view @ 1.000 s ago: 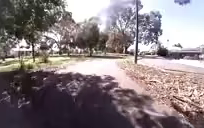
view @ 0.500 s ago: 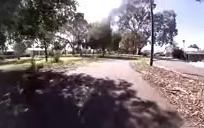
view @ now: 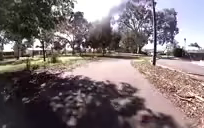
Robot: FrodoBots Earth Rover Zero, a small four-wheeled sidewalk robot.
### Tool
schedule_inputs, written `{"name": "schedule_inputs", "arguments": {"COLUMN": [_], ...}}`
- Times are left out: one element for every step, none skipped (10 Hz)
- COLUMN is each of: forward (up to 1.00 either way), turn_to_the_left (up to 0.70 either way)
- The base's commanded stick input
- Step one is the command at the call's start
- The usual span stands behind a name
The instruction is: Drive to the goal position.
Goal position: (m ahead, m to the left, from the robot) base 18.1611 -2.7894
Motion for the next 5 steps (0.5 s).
{"name": "schedule_inputs", "arguments": {"forward": [0.70,0.70,0.70,0.70,0.70], "turn_to_the_left": [0.00,0.00,0.00,0.00,0.00]}}
